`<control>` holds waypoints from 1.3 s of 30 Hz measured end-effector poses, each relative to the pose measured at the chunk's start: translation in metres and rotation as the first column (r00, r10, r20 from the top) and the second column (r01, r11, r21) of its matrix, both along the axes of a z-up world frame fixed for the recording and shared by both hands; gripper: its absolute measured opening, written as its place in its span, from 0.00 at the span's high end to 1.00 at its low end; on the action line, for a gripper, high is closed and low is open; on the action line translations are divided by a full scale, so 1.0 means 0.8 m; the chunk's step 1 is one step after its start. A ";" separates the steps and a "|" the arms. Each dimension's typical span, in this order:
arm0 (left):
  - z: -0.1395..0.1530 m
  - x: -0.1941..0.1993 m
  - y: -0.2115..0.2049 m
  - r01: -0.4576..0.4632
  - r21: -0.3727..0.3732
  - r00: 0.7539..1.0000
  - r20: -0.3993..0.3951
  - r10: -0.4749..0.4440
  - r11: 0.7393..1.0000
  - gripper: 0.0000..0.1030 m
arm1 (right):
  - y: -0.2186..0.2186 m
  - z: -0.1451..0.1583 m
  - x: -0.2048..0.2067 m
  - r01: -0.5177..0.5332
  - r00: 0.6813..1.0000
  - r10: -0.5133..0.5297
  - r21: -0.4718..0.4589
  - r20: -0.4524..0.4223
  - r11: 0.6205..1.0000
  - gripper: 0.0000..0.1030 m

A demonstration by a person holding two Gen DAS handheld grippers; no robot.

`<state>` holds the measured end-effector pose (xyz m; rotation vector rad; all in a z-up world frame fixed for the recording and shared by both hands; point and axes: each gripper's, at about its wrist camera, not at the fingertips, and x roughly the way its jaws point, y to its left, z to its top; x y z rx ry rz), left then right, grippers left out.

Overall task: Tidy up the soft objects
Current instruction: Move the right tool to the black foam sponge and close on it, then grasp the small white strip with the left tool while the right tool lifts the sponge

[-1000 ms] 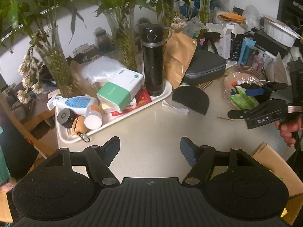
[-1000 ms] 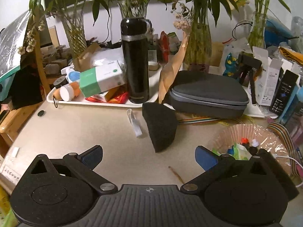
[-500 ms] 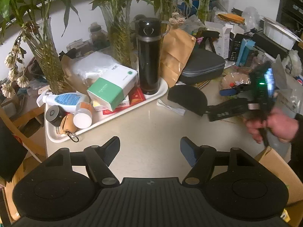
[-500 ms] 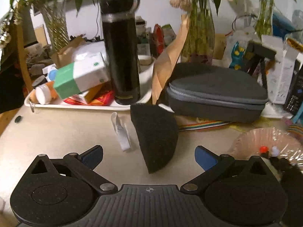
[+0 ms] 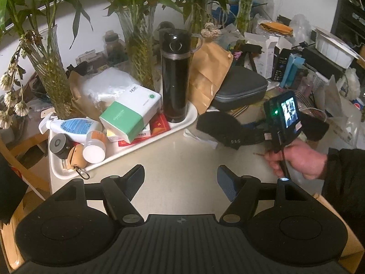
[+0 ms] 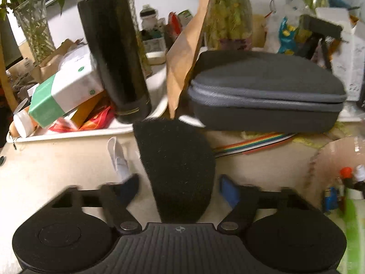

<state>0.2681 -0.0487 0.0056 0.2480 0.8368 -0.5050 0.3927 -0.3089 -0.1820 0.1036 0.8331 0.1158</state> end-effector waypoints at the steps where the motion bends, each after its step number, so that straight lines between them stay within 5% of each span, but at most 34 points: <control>1: 0.001 0.002 -0.001 0.000 -0.001 1.000 -0.001 0.000 1.000 0.32 | 0.001 0.000 -0.001 -0.003 1.000 0.003 -0.006 0.004 1.000 0.41; 21: -0.016 0.079 -0.073 -0.092 -0.010 0.980 -0.176 0.089 0.996 0.32 | -0.037 0.107 -0.116 0.096 0.992 -0.100 0.056 0.072 0.994 0.44; 39: -0.153 0.186 -0.131 -0.269 0.036 0.895 -0.361 0.264 0.962 0.33 | -0.067 0.117 -0.148 0.149 0.984 -0.159 0.125 0.076 0.981 0.44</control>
